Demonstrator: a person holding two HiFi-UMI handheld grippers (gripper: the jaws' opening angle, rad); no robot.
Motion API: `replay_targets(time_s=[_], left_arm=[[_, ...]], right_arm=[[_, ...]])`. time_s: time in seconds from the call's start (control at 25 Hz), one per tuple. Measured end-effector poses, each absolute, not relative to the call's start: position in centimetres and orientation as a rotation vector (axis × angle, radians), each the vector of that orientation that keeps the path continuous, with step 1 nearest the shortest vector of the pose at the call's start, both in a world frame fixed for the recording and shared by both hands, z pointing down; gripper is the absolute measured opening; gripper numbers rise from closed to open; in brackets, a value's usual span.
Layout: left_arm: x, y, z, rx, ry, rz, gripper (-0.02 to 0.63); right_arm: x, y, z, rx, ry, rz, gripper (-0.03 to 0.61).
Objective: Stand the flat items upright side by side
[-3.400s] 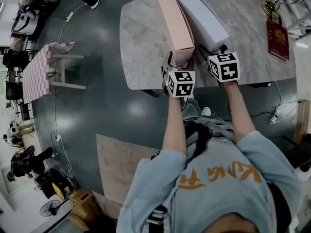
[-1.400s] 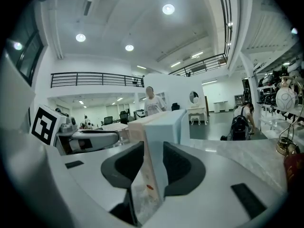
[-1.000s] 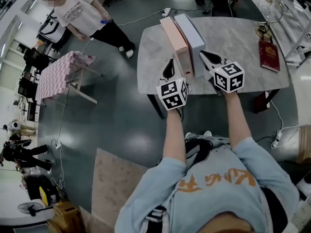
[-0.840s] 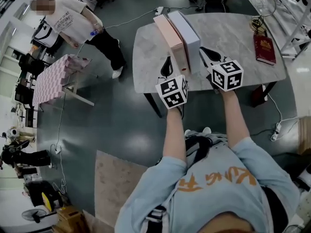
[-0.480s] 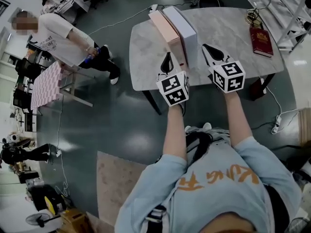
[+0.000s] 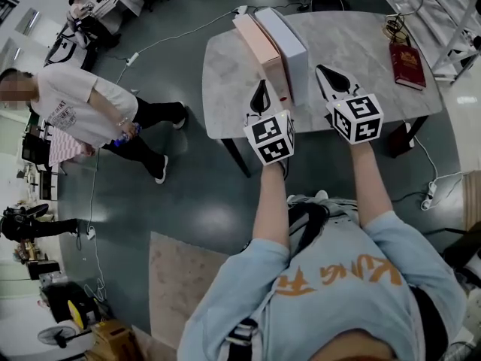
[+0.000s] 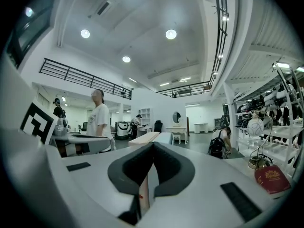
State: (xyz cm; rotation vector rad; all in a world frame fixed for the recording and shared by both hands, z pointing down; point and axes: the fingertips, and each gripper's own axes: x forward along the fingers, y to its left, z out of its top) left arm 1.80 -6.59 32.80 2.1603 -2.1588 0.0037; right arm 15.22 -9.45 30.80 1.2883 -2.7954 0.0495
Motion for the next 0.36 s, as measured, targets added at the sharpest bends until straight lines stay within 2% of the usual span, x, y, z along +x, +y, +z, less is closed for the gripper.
replay_targets(time_s=[0.36], left_arm=[[1.24, -7.39, 32.96, 2.136, -2.192, 0.014, 0.012]], right_arm=[[14.98, -10.54, 30.77, 1.275, -2.789, 0.032, 0.002]])
